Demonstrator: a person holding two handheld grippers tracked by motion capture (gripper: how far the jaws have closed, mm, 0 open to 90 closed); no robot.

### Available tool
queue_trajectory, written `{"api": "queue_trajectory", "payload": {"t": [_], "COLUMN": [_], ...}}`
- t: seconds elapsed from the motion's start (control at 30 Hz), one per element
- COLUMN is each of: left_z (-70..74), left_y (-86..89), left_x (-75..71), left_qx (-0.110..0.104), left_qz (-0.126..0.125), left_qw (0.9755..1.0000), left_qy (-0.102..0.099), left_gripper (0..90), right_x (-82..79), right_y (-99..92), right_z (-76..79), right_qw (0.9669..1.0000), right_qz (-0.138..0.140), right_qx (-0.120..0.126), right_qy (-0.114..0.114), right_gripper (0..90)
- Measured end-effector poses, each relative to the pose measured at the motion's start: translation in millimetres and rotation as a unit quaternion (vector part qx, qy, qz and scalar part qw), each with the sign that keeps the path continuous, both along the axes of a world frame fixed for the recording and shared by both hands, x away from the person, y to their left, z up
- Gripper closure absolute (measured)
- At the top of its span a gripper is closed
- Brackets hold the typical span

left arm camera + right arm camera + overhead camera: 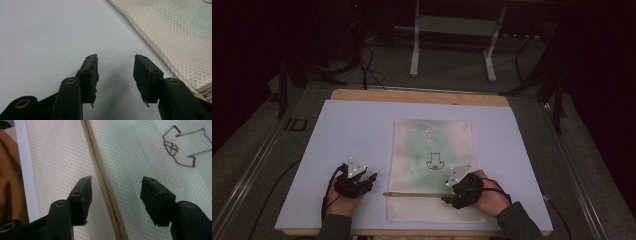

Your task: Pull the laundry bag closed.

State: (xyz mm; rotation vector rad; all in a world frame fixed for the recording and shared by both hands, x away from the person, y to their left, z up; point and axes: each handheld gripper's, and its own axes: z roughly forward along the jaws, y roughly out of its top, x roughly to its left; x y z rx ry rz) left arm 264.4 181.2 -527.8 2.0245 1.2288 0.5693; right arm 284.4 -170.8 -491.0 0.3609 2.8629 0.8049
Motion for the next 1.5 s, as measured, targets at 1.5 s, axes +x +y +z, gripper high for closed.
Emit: {"api": "queue_trajectory", "payload": {"t": [1.5], "left_z": [-0.3], "left_y": [-1.7], "left_x": [-0.3], "left_qx": [-0.009], "left_qz": [-0.009], "left_qw": [0.9999], "left_qy": [0.005], "left_gripper": [53.2], "right_x": [5.5], "right_y": [70.5], "right_z": [-1.9], "right_qw": [0.9976], "right_qz": [0.068], "right_qx": [0.011], "right_qy": [0.003], "right_gripper": [44.7]}}
